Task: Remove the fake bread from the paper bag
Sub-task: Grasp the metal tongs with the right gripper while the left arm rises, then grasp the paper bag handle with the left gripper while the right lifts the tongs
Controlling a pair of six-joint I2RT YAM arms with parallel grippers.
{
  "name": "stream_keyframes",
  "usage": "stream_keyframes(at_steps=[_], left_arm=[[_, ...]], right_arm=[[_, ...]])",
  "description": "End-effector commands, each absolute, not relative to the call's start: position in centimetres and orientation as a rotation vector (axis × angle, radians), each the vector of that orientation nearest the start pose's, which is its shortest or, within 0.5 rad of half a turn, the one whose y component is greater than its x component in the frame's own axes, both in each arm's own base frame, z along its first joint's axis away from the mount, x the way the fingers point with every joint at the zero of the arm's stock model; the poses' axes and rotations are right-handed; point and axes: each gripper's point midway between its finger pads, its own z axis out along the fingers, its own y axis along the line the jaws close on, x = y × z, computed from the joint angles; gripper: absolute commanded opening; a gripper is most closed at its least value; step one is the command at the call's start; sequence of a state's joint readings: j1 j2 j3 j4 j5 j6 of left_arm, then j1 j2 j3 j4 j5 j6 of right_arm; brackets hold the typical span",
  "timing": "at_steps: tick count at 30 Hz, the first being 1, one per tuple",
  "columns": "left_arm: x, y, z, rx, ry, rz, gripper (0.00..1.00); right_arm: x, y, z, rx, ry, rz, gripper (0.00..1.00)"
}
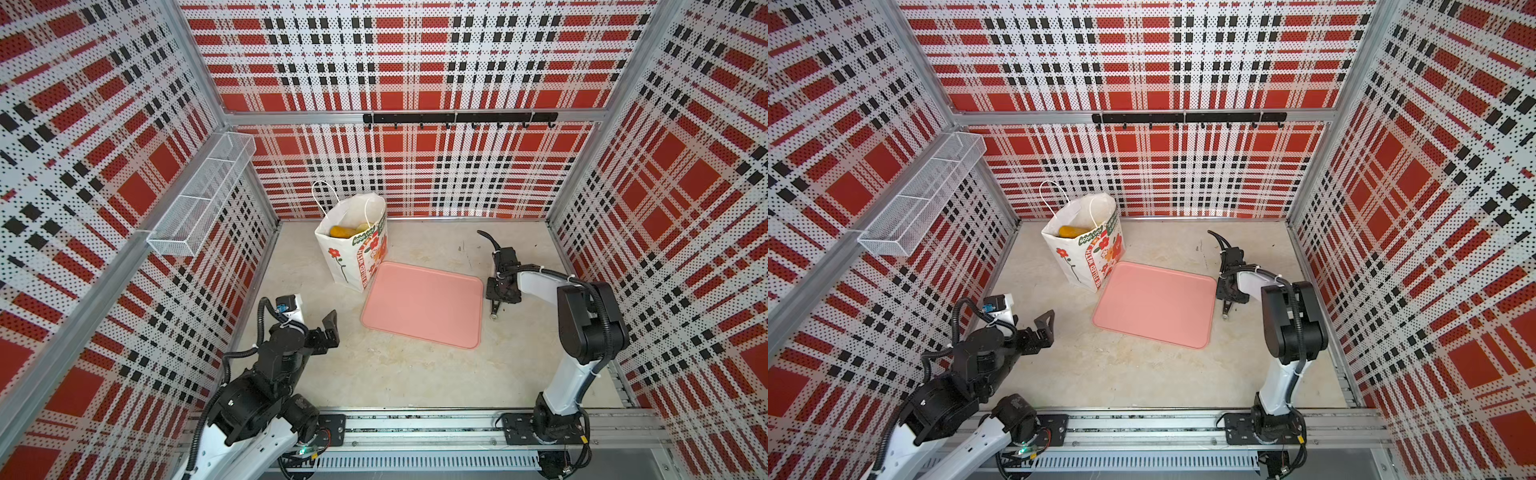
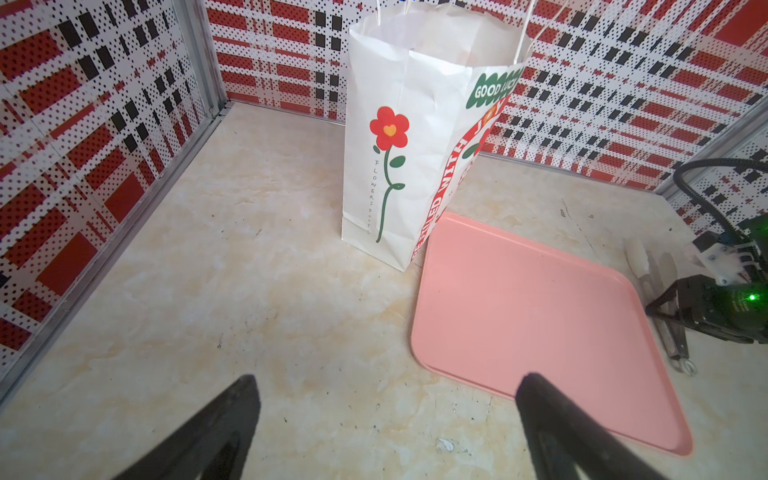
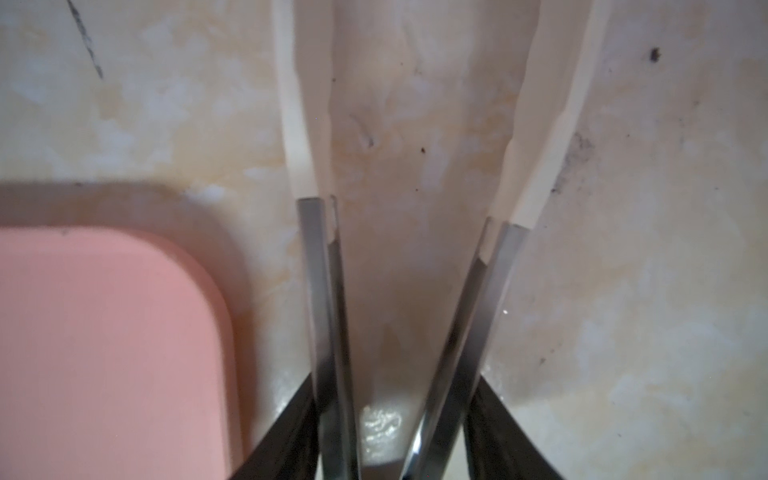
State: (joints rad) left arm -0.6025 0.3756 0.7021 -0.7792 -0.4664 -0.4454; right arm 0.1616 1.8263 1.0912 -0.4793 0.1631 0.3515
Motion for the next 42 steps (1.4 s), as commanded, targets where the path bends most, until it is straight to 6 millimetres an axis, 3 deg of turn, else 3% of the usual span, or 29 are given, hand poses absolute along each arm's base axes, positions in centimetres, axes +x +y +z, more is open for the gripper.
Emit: stream_keyframes(at_steps=[1, 10, 13, 16, 21, 26, 30, 34, 38, 42], left_arm=[[20.3, -4.3, 24.7, -0.153, 1.976, -0.196, 0.99], [20.7, -5.1, 24.1, -0.136, 2.017, -0.197, 1.00], [20.8, -5.3, 24.7, -0.108, 2.024, -0.183, 0.99], [21.3, -5.2, 26.5, -0.067, 2.021, -0.127, 1.00], [23.3, -4.3, 31.6, -0.038, 2.017, 0.033, 0.99], [27.9, -4.0, 37.0, -0.010, 2.119, 0.060, 0.99], [33.2, -2.8, 38.9, -0.078, 2.214, -0.065, 0.99], [38.7, -3.4, 38.2, -0.072, 2.316, -0.224, 0.99], [43.2, -3.0, 36.6, -0.073, 2.362, -0.182, 0.99], [46.5, -3.1, 35.2, -0.037, 2.374, -0.159, 0.99]], right_arm=[[38.5, 3.1, 3.7, 0.294, 2.705, -0.103, 0.49], [36.5, 3.1, 10.0, 0.246, 2.618, -0.053, 0.47], [35.7, 3.4, 12.1, 0.223, 2.614, -0.014, 0.48], [34.9, 3.9, 14.0, 0.191, 2.616, 0.030, 0.48], [33.6, 5.1, 16.8, 0.160, 2.611, 0.148, 0.47], [31.9, 6.6, 19.0, 0.125, 2.595, 0.288, 0.47], [30.5, 7.4, 20.3, 0.103, 2.563, 0.375, 0.46], [28.7, 7.8, 20.3, 0.096, 2.560, 0.431, 0.46], [26.7, 8.0, 19.9, 0.080, 2.541, 0.462, 0.46], [25.0, 8.0, 20.0, 0.072, 2.517, 0.484, 0.46]])
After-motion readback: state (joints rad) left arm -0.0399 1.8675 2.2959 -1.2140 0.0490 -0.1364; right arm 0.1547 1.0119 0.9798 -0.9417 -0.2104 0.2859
